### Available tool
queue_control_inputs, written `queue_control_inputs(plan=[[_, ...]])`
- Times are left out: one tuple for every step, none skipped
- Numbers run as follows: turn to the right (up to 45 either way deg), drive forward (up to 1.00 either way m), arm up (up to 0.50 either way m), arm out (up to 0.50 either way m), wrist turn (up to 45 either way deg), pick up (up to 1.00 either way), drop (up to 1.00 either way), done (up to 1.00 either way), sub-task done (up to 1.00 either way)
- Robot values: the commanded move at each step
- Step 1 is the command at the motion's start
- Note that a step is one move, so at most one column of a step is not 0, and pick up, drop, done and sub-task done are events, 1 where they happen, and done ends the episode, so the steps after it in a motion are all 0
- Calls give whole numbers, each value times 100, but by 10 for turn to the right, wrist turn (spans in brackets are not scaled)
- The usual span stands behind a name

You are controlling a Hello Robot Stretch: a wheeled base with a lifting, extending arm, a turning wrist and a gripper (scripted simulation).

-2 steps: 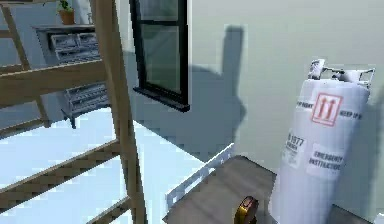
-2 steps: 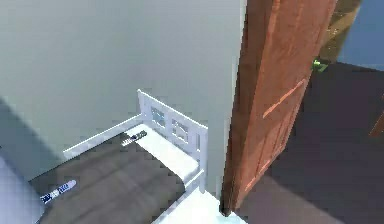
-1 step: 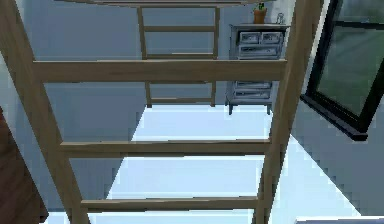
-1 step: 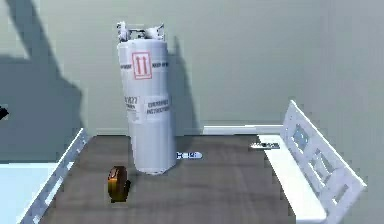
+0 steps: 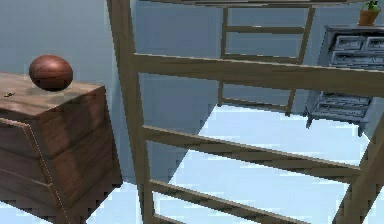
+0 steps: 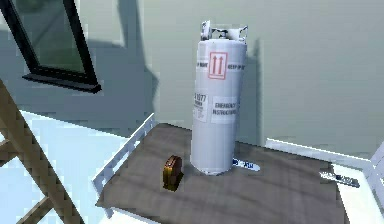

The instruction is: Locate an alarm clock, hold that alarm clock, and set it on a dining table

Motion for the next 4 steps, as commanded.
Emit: queue_control_inputs(plan=[[0, 0, 50, 0, 0, 0, 0, 0, 0], [0, 0, 4, 0, 0, 0, 0, 0, 0], [0, 0, 0, 46, 0, 0, 0, 0, 0], [0, 0, 0, 0, 450, 0, 0, 0, 0]])
